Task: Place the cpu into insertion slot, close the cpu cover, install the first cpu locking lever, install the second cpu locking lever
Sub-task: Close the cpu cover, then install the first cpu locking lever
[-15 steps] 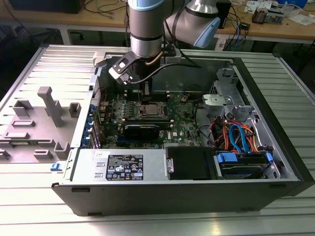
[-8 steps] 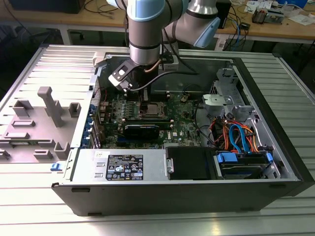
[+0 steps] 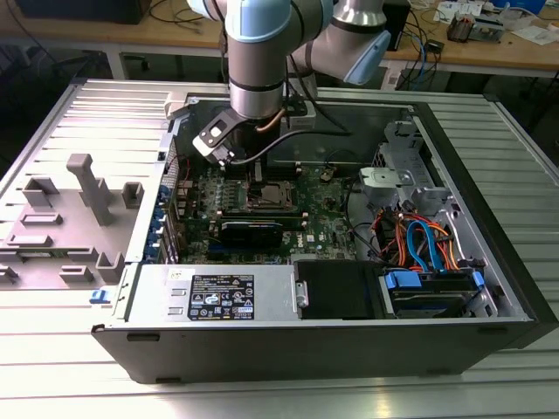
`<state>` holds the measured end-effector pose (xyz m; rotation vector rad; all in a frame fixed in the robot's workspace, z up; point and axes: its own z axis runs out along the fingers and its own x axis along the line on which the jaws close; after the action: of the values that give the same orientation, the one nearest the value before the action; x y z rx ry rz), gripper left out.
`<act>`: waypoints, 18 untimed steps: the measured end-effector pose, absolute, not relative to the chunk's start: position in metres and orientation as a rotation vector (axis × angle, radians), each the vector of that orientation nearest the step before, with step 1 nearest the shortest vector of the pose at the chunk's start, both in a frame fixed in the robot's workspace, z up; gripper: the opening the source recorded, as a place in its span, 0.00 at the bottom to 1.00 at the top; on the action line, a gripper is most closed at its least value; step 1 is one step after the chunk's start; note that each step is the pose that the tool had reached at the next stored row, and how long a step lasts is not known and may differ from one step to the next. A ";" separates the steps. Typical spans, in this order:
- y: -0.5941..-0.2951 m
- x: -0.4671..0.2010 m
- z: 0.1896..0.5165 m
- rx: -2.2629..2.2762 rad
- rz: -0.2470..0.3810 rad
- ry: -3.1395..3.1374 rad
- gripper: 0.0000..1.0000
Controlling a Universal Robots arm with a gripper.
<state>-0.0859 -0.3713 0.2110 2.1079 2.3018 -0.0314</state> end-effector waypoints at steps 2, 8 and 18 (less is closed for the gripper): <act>-0.371 -0.086 0.214 2.107 -0.034 2.300 0.11; -0.370 -0.069 0.213 2.105 -0.039 2.299 0.11; -0.368 -0.056 0.213 2.104 -0.042 2.297 0.11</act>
<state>-0.0562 -0.3675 0.2132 2.1037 2.2970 -0.0423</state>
